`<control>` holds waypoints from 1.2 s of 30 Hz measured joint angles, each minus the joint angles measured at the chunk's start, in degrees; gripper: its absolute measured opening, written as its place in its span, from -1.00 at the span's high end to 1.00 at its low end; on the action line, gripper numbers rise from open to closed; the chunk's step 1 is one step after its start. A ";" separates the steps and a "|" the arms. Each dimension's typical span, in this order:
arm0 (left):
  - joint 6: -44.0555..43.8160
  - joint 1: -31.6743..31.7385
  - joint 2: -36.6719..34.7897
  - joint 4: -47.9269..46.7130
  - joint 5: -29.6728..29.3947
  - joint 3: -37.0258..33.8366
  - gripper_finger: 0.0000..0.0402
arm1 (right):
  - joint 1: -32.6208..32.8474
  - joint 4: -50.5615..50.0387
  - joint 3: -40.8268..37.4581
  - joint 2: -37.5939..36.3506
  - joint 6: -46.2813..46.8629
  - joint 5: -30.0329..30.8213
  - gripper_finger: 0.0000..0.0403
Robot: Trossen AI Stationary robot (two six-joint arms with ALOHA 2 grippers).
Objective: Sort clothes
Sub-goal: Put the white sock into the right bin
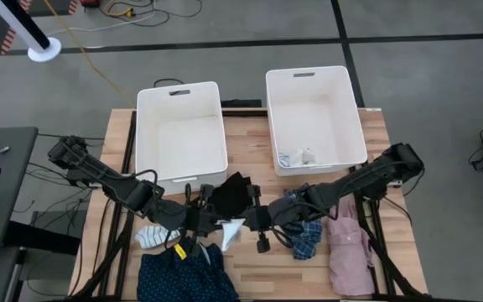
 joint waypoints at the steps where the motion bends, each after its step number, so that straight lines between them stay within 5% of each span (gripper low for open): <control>1: -0.01 -0.49 0.00 -0.10 -1.04 0.00 0.56 | 0.00 -0.90 0.01 -0.65 -0.03 0.39 0.98; 12: -4.45 -6.12 0.00 -8.96 -12.12 0.00 0.06 | 0.83 -9.96 0.03 -11.49 -1.69 10.11 0.99; 23: -19.02 -10.61 -0.02 -22.19 -12.52 0.00 0.03 | -0.46 -21.52 0.03 -23.60 -0.61 21.76 1.00; 36: -28.86 -17.14 -0.02 -26.87 -12.17 0.00 0.03 | -6.33 -40.48 0.03 -30.91 11.06 24.25 1.00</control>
